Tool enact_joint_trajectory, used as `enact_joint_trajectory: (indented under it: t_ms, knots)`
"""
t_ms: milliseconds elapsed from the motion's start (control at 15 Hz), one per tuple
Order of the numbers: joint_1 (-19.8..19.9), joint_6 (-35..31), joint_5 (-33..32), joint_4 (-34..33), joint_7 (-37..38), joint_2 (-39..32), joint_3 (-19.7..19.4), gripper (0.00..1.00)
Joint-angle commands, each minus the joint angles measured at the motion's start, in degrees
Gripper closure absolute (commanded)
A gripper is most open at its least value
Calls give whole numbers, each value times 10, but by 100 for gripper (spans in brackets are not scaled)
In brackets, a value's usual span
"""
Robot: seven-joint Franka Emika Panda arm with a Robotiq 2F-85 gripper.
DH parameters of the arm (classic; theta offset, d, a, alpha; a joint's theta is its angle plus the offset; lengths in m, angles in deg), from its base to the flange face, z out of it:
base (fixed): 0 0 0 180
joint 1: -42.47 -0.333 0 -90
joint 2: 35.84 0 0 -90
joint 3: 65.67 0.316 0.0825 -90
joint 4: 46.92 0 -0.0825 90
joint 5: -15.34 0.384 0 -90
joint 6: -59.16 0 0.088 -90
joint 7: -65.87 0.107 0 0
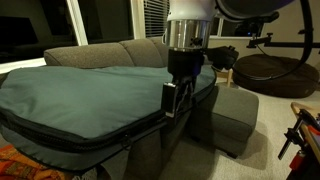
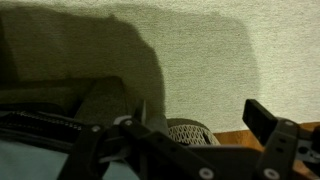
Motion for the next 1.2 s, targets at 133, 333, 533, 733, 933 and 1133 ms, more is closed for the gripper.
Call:
enact_joint_trajectory:
  t_ms: [133, 333, 533, 733, 933, 1133]
  knots:
    - [2, -48, 83, 2, -59, -17, 12, 0]
    - [-4, -67, 83, 5, -64, -26, 10, 0]
    - [-8, -91, 73, 7, -66, -36, 9, 0]
    - [-10, -120, 67, 8, -71, -53, 11, 0]
    - [-9, -144, 66, 7, -78, -72, 15, 0]
    - [-1, -162, 73, 1, -90, -91, 26, 0]
